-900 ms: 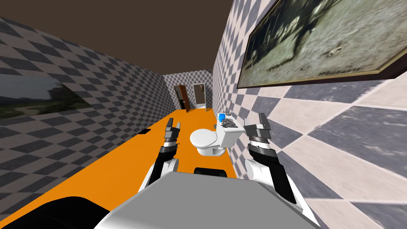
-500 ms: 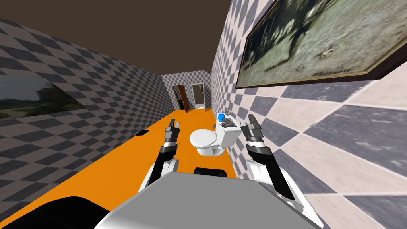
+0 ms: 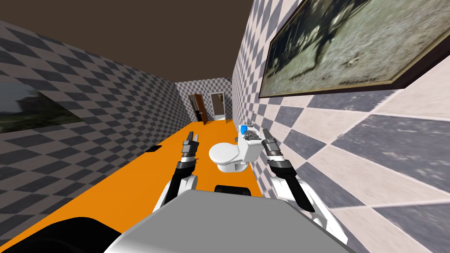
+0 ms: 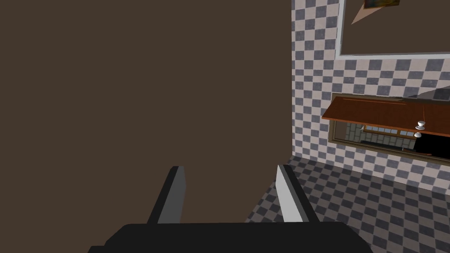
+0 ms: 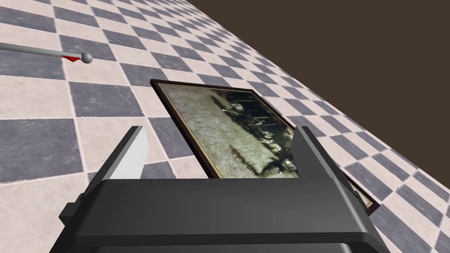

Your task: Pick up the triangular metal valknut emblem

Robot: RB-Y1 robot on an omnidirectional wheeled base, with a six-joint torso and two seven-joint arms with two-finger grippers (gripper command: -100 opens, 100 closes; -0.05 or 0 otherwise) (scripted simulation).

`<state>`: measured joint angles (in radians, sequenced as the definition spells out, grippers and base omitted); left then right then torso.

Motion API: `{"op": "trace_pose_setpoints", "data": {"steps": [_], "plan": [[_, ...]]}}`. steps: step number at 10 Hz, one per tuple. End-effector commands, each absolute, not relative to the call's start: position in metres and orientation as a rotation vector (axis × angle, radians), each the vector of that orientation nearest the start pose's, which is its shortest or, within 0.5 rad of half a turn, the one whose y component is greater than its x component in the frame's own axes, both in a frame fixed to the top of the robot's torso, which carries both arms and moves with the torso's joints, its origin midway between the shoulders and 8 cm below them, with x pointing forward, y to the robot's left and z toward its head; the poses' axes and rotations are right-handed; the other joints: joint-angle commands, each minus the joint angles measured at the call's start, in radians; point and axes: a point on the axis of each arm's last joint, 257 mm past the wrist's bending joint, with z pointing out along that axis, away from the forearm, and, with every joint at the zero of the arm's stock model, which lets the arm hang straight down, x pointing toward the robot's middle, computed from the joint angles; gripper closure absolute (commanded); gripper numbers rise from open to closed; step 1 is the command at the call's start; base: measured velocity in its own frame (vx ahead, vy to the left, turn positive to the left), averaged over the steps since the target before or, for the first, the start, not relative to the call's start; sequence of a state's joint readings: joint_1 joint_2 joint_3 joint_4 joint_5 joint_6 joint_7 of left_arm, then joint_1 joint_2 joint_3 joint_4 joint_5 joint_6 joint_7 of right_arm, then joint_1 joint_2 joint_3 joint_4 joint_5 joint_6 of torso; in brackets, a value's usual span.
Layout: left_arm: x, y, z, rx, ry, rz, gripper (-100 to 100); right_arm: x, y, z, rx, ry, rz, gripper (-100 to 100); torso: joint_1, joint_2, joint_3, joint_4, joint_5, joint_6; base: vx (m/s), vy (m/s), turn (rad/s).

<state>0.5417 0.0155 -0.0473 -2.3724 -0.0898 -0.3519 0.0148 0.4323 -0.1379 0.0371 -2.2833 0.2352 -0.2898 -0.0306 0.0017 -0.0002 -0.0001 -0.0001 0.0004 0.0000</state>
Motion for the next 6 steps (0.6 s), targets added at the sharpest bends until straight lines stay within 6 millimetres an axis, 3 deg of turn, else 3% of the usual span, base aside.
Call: {"op": "trace_pose_setpoints", "data": {"steps": [1,6], "plan": [[0.35,0.259,0.022,-0.681,0.734,-1.264,0,0.393,-0.225,-0.014,0.507,0.99,1.116,-100,0.0,0.0,0.0,0.0,0.0,0.0,-0.001,0.026,-0.079],[0.35,0.259,0.022,-0.681,0.734,-1.263,0,0.405,-0.208,-0.039,0.426,1.098,1.002,-100,0.0,0.0,0.0,0.0,0.0,0.0,-0.004,0.026,-0.06]]}}
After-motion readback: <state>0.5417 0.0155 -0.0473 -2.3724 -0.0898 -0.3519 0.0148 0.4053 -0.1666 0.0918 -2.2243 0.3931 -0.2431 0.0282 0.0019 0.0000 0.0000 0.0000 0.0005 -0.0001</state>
